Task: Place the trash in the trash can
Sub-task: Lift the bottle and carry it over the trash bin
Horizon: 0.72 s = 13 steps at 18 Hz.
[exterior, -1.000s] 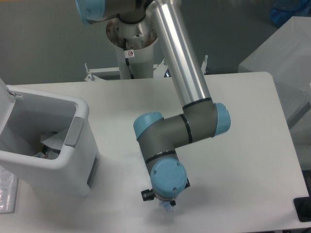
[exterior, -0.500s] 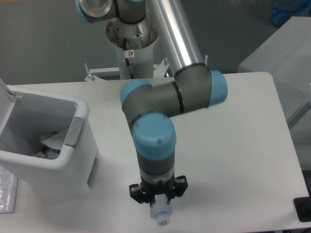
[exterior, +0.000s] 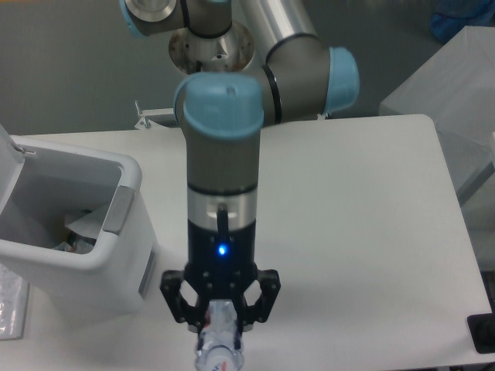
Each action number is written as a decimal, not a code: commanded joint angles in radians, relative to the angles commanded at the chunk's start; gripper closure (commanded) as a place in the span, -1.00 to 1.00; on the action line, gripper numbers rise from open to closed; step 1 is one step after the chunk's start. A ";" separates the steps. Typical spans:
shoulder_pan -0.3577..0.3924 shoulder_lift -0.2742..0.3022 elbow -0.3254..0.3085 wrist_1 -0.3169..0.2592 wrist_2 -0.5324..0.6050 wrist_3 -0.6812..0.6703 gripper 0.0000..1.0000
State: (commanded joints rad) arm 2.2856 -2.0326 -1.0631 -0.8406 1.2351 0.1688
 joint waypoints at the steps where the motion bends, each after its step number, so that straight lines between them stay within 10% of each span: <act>1: 0.000 0.011 0.002 0.000 -0.026 0.000 0.05; 13: -0.092 0.199 -0.072 0.000 -0.237 -0.104 0.02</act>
State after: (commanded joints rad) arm 2.1937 -1.8332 -1.1350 -0.8406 0.9986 0.0644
